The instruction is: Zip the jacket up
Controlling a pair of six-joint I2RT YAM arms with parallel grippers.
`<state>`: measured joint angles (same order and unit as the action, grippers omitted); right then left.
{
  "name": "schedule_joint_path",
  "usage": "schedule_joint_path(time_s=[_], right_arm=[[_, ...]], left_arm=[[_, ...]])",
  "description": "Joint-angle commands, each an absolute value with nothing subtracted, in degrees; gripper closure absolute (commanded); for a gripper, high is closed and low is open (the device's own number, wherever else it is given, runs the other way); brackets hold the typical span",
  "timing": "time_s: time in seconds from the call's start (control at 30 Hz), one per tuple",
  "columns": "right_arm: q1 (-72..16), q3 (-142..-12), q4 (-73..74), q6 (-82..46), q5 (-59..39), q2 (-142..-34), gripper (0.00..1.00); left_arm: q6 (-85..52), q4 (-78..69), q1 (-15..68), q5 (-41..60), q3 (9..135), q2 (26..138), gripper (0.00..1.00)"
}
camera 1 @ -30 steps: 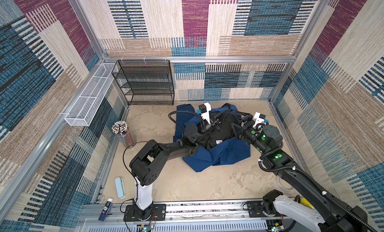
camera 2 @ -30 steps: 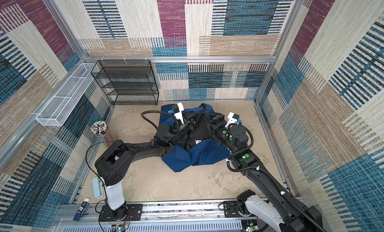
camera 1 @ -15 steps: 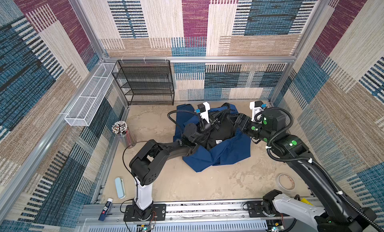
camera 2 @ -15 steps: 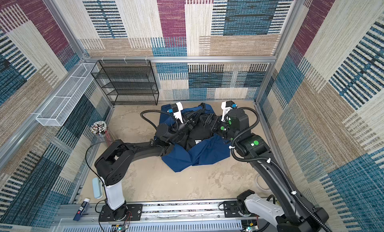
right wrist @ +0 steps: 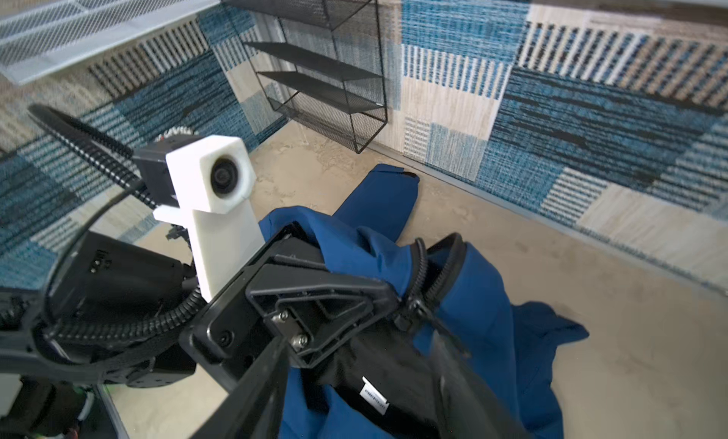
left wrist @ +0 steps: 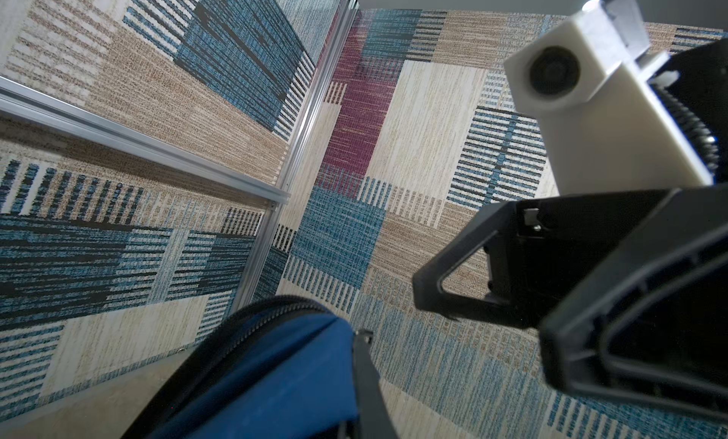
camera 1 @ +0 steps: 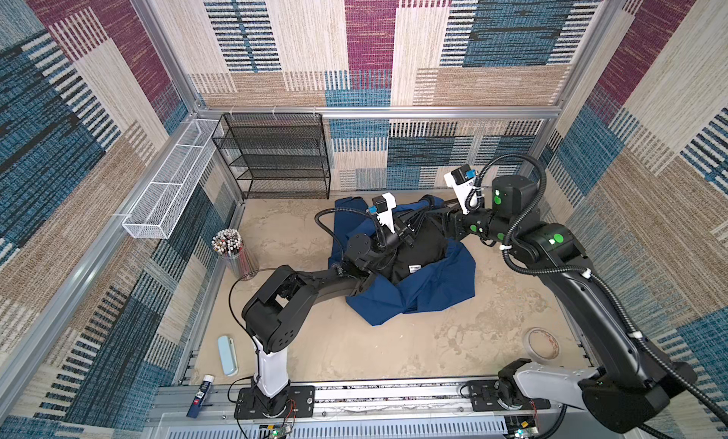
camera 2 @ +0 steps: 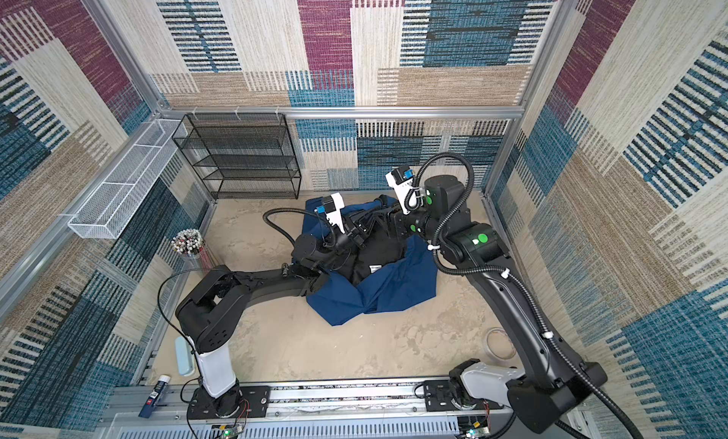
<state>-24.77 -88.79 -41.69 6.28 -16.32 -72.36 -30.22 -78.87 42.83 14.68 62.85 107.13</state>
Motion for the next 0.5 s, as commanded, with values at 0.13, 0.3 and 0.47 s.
schedule_joint_path(time_s=[0.13,0.3,0.47], right_arm=[[-22.8,-96.5,-45.9,21.5,-24.2,-75.6,0.45],[-21.9,-99.3,-50.6,24.9,-24.8,-78.1,0.54],[-21.9,-100.7,-53.7,27.7,-20.1,-80.2,0.58]], left_arm=[[-31.4,-80.6,42.1,14.1,61.2,105.7,1.0],[-31.3,-80.6,41.6,13.8,59.3,104.1,1.0],[-31.2,-80.6,41.4,13.9,58.3,103.3,1.0]])
